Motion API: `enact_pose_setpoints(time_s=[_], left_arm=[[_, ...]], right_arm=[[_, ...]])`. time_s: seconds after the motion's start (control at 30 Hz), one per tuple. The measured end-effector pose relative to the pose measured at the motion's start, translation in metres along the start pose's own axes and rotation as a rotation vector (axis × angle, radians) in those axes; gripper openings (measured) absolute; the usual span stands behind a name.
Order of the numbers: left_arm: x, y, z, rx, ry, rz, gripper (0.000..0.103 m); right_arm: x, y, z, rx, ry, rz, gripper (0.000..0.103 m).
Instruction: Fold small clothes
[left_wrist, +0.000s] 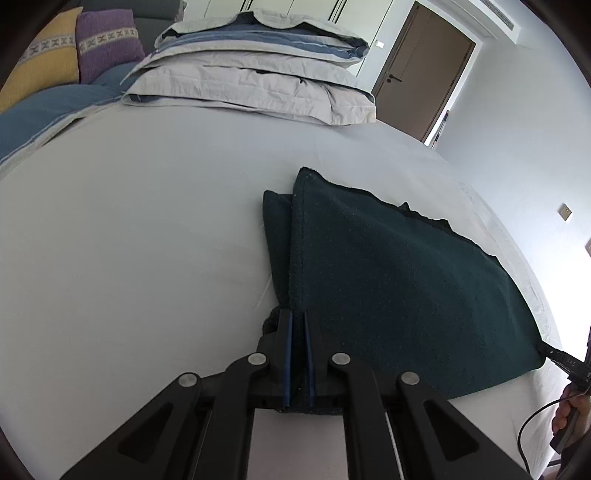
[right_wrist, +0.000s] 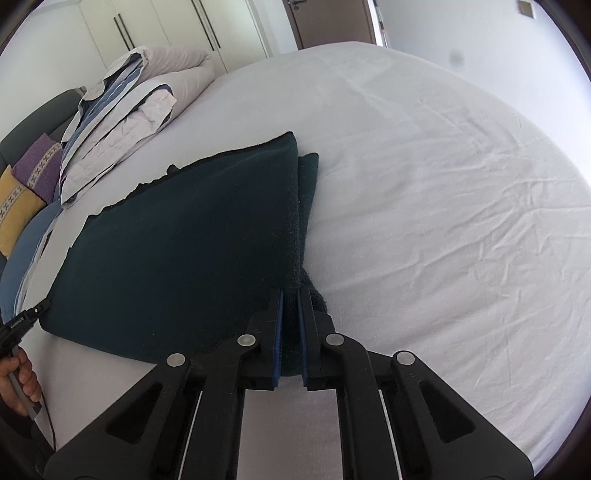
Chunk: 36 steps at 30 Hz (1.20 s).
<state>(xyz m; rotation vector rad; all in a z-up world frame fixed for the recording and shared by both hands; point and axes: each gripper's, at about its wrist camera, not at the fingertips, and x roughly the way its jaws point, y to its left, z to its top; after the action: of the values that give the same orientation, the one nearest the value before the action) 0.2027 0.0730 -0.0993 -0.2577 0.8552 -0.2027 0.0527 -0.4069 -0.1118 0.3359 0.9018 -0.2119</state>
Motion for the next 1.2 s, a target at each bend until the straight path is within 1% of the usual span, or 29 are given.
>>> enact_pose_setpoints(time_s=[0.07, 0.2, 0.4, 0.6, 0.73, 0.8, 0.83, 0.87, 0.9, 0.93, 0.97, 1.0, 1.03, 1.07, 1.1, 1.13, 1.2], left_arm=[[-0.003, -0.001, -0.002, 0.011, -0.005, 0.01, 0.007], [-0.01, -0.001, -0.011, 0.024, -0.015, 0.021, 0.007], [-0.011, 0.008, -0.031, 0.006, 0.011, 0.024, 0.007], [-0.002, 0.013, -0.03, -0.007, 0.048, 0.026, 0.007], [0.001, 0.015, -0.029, -0.017, 0.054, 0.022, 0.008], [0.001, 0.016, -0.029, -0.022, 0.061, 0.028, 0.017], [0.001, 0.018, -0.028, -0.031, 0.071, 0.027, 0.019], [-0.001, 0.02, -0.028, -0.04, 0.071, 0.027, 0.026], [-0.006, 0.022, -0.027, -0.051, 0.065, 0.04, 0.035], [-0.013, 0.024, -0.026, -0.058, 0.053, 0.06, 0.038], [-0.019, 0.025, -0.025, -0.062, 0.038, 0.08, 0.041], [-0.028, 0.025, -0.022, -0.061, 0.01, 0.117, 0.039], [-0.036, 0.023, -0.019, -0.052, -0.021, 0.142, 0.039], [-0.043, 0.02, -0.015, -0.037, -0.053, 0.151, 0.039], [-0.049, 0.012, -0.008, -0.012, -0.08, 0.144, 0.039], [-0.052, -0.001, -0.002, 0.024, -0.102, 0.134, 0.039], [-0.05, -0.029, 0.008, 0.101, -0.13, 0.113, 0.039]], right_arm=[[-0.004, 0.002, 0.0, -0.006, -0.006, -0.009, 0.005], [-0.015, 0.0, -0.005, 0.015, -0.026, 0.007, 0.005], [-0.016, -0.013, -0.026, 0.059, 0.0, 0.02, 0.005], [-0.002, -0.027, -0.031, 0.094, 0.018, 0.046, 0.004], [0.003, -0.026, -0.03, 0.068, 0.024, 0.045, 0.005], [0.002, -0.025, -0.031, 0.057, 0.018, 0.044, 0.005], [0.002, -0.026, -0.032, 0.057, 0.018, 0.046, 0.006], [0.001, -0.026, -0.032, 0.059, 0.024, 0.043, 0.006], [-0.001, -0.026, -0.032, 0.062, 0.026, 0.037, 0.008], [-0.005, -0.026, -0.03, 0.067, 0.027, 0.01, 0.023], [-0.013, -0.029, -0.029, 0.085, 0.014, -0.048, 0.035], [-0.021, -0.031, -0.027, 0.11, -0.019, -0.062, 0.05], [-0.031, -0.033, -0.024, 0.132, -0.053, -0.043, 0.05], [-0.038, -0.03, -0.019, 0.14, -0.08, -0.011, 0.05], [-0.041, -0.027, -0.015, 0.141, -0.094, 0.019, 0.05], [-0.043, -0.018, -0.01, 0.14, -0.108, 0.075, 0.05], [-0.035, 0.011, 0.002, 0.126, -0.095, 0.256, 0.05]])
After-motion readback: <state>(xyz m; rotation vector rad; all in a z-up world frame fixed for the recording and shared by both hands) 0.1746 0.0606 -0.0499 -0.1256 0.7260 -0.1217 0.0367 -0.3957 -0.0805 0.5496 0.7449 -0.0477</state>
